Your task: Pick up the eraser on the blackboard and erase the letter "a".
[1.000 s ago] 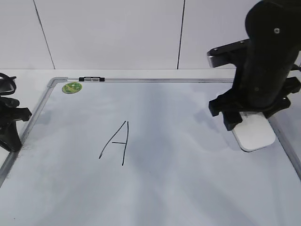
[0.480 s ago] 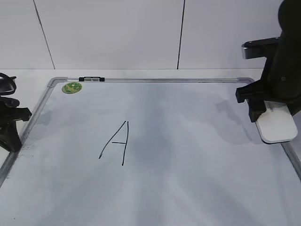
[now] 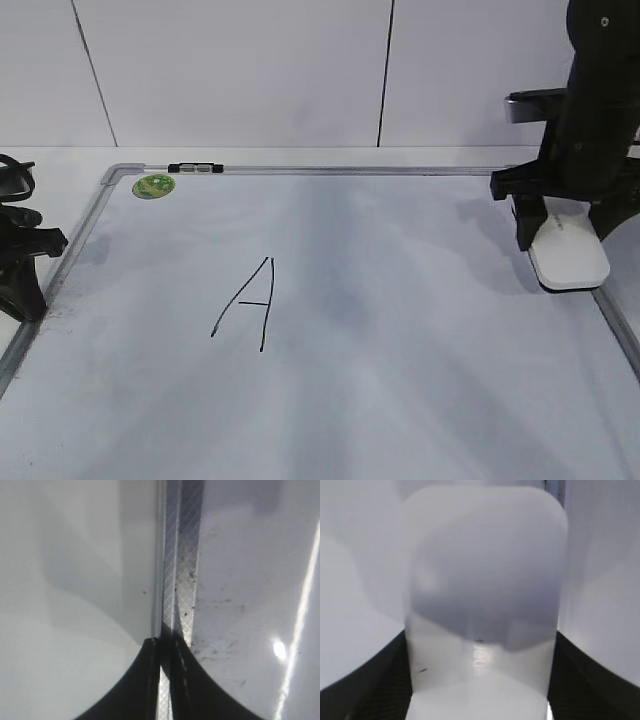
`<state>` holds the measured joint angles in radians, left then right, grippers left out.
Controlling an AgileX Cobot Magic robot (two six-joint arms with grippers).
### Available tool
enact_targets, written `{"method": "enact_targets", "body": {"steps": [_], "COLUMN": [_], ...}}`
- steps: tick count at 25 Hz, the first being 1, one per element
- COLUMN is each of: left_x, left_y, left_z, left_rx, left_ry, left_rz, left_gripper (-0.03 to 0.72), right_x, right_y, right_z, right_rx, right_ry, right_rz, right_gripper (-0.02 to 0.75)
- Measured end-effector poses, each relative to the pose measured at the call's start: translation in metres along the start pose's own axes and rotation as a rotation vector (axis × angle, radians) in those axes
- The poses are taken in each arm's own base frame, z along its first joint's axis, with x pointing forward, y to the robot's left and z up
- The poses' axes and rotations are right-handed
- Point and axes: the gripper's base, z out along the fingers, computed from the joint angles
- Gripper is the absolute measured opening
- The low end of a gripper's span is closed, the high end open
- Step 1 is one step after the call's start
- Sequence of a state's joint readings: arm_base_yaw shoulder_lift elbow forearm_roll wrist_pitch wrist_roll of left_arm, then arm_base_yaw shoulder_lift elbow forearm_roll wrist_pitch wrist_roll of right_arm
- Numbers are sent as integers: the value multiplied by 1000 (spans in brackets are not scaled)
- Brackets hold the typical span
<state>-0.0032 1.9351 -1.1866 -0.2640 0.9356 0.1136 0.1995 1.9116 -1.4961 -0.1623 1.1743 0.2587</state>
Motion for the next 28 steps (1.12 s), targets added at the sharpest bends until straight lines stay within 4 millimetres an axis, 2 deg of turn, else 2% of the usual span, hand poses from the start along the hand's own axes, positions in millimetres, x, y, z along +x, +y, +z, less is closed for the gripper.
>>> {"method": "enact_targets", "body": {"steps": [6, 10, 12, 20, 28], "left_x": [0, 0, 0, 0, -1], "left_y": [0, 0, 0, 0, 0], "left_z": [0, 0, 0, 0, 0], "left_rx": [1, 1, 1, 3, 4], "left_ry": [0, -1, -2, -5, -7], "left_rz": [-1, -1, -1, 0, -2], "left_gripper": [16, 16, 16, 16, 16], "right_x": [-5, -5, -5, -7, -8], "right_y": [-23, -33, -34, -27, -27], "right_z": [13, 14, 15, 40, 43], "right_rx": [-35, -52, -59, -86, -81], "right_ry": [55, 63, 69, 147, 149], "right_rz": [55, 62, 49, 26, 21], "right_gripper": [559, 559, 559, 559, 559]}}
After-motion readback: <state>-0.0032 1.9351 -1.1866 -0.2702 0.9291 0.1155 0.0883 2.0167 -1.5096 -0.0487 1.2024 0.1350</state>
